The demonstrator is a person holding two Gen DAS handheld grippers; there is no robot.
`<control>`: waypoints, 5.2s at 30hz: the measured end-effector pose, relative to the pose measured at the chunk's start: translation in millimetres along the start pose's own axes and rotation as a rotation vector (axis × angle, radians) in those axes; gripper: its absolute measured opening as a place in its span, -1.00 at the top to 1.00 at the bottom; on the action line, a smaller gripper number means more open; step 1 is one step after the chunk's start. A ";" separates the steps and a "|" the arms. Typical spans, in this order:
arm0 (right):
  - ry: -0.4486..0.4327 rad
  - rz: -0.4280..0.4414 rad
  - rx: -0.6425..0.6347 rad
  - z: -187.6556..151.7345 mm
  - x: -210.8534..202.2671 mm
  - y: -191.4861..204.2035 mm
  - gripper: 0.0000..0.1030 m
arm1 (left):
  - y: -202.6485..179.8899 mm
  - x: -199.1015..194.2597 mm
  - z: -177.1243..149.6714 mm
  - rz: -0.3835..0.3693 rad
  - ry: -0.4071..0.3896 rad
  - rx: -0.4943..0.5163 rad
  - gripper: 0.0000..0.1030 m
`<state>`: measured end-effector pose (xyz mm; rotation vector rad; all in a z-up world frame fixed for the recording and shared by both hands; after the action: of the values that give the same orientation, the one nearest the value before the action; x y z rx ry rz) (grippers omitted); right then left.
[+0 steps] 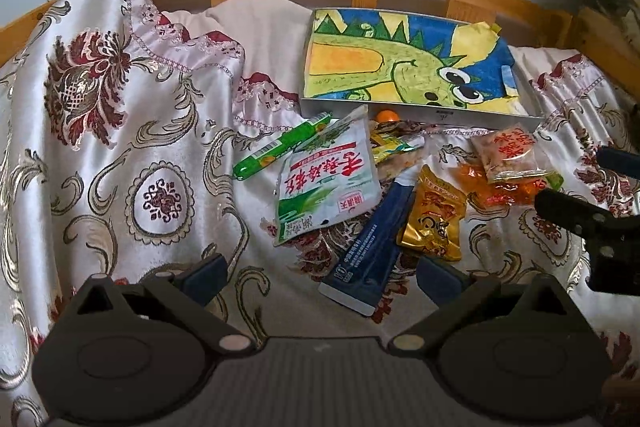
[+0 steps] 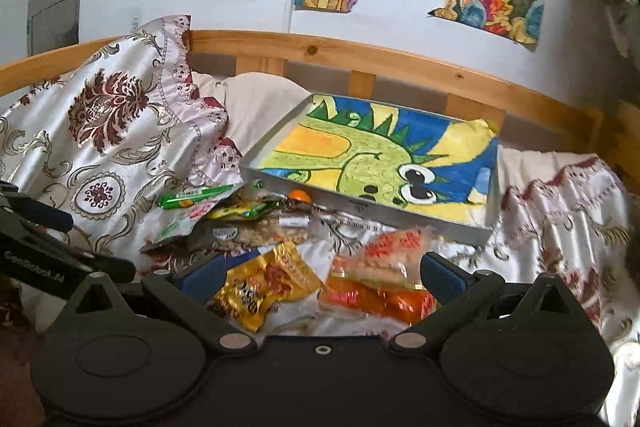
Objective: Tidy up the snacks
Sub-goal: 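Lower the left tool to the dark blue packet while the right tool lowers to the gold packet, then close the left tool on the dark blue packet while the right tool closes on the gold packet, then carry the blue packet with the left tool while the right tool carries the gold packet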
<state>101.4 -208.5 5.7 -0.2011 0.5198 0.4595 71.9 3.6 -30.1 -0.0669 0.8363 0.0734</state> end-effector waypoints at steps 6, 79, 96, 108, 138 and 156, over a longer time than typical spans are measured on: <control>-0.002 0.033 -0.035 7.5 21.5 -0.5 -0.99 | 5.4 3.9 9.7 -0.024 0.000 -0.029 -0.99; 0.370 0.183 0.409 -28.5 126.1 15.6 -0.10 | -28.8 75.8 -0.7 -0.145 0.185 0.226 0.10; 0.407 0.251 0.423 -35.4 110.7 -1.6 0.36 | -37.4 75.1 3.8 -0.139 0.215 0.232 -0.17; 0.410 0.285 0.441 -38.0 111.6 -4.0 0.38 | -39.3 80.8 4.1 -0.150 0.226 0.230 0.18; 0.132 0.285 0.350 0.2 36.8 -31.4 0.40 | -33.8 23.9 1.1 -0.300 0.281 0.040 0.25; -0.091 0.090 0.472 31.1 56.7 -129.2 0.40 | -62.1 33.8 107.9 -0.247 0.019 0.019 0.24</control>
<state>219.2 -291.8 11.7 0.2960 0.5353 0.4191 179.8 -47.4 18.8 -0.1529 0.8421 -0.1681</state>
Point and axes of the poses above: each gripper's, at about its wrist camera, not at the fingertips, and x roughly the way its jaws point, y to its left, z to its top, the point moved 3 cm from there along x, roughly the way its jaws point, and after that the axes turned 2 degrees about x, right-handed, at the moved point
